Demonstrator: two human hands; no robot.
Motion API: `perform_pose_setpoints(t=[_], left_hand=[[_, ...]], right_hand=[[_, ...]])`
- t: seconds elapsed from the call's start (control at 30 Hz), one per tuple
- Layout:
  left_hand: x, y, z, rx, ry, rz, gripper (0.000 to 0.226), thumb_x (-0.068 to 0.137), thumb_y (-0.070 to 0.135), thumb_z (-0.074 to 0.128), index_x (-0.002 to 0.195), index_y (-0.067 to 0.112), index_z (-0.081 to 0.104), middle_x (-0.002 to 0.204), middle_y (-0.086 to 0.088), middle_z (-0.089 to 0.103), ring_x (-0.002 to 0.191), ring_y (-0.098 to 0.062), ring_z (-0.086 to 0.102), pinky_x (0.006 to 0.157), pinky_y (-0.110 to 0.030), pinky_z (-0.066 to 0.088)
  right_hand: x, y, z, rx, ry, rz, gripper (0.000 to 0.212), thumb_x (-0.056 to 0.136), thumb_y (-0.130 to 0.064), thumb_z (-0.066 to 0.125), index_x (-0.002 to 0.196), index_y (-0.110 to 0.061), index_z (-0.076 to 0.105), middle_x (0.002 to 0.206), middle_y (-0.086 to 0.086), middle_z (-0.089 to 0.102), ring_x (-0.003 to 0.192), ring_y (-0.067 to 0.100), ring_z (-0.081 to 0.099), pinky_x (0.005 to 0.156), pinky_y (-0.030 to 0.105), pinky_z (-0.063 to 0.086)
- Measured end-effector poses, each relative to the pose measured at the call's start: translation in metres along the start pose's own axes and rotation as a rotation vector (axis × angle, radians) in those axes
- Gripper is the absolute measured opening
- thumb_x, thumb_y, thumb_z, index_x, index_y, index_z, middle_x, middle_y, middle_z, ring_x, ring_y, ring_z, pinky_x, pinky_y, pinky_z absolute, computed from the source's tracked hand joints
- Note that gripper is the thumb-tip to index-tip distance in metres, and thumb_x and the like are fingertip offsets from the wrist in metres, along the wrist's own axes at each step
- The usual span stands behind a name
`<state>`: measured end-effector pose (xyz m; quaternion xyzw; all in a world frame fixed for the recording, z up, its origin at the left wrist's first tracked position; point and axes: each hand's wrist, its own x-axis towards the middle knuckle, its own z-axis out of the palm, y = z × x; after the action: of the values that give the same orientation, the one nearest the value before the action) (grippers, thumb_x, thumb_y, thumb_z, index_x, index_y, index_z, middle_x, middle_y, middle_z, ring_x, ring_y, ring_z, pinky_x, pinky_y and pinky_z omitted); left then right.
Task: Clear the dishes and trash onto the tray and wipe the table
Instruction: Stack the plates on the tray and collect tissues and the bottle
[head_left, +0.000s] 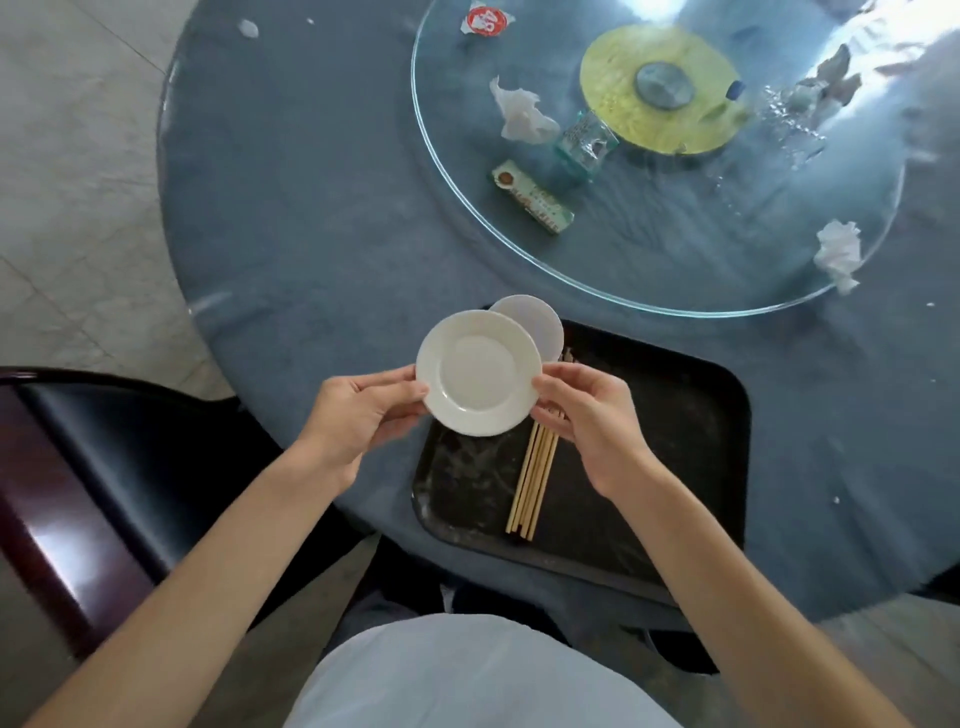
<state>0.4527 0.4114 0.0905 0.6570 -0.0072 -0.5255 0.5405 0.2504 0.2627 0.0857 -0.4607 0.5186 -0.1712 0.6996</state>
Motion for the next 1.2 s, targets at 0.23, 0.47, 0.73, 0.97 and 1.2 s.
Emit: perform_pose_setpoints(t=[0.23,0.47,0.73,0.97,1.2], left_hand=[[0.005,-0.101,0.010,0.202,0.188,-0.127,0.018,0.086,0.000,0.074,0.098,0.013,0.079,0.072,0.003,0.078,0.071,-0.010,0.074,0.061,-0.015,0.056],[0.020,-0.131,0.008,0.482,0.302,-0.136,0.018,0.075,0.011,0.084,0.090,0.022,0.083,0.072,0.004,0.077,0.076,-0.017,0.076,0.080,-0.035,0.063],[0.034,-0.125,0.003,0.693,0.247,-0.156,0.017,0.071,0.016,0.085,0.063,0.029,0.076,0.057,0.008,0.072,0.067,-0.008,0.074,0.079,-0.033,0.063],[0.040,-0.093,0.003,0.934,0.100,-0.206,0.014,0.076,0.025,0.082,0.064,0.020,0.078,0.059,0.005,0.073,0.058,-0.010,0.073,0.071,-0.032,0.064],[0.083,0.017,0.012,1.075,0.218,0.187,0.022,0.090,0.040,0.063,0.077,0.026,0.072,0.082,0.008,0.073,0.097,-0.023,0.070,0.082,-0.028,0.051]], right_hand=[[-0.009,0.096,-0.016,-0.222,0.113,0.210,0.007,0.092,-0.016,0.076,0.098,-0.020,0.076,0.096,0.001,0.077,0.086,0.014,0.076,0.065,0.020,0.059],[0.003,0.132,-0.013,-0.425,0.207,0.209,0.016,0.091,-0.018,0.078,0.107,-0.021,0.077,0.096,-0.004,0.074,0.088,0.012,0.073,0.076,0.028,0.063],[0.010,0.136,-0.007,-0.582,0.283,0.157,0.022,0.091,-0.019,0.079,0.113,-0.016,0.079,0.099,-0.002,0.077,0.091,0.014,0.073,0.087,0.042,0.064],[0.013,0.116,-0.013,-0.795,0.177,0.086,0.019,0.093,-0.028,0.076,0.109,-0.018,0.081,0.098,-0.003,0.077,0.086,0.010,0.070,0.079,0.030,0.061],[0.048,0.040,-0.051,-0.772,0.283,-0.127,0.024,0.102,-0.030,0.064,0.119,-0.017,0.073,0.102,-0.002,0.074,0.093,0.013,0.070,0.078,0.028,0.057]])
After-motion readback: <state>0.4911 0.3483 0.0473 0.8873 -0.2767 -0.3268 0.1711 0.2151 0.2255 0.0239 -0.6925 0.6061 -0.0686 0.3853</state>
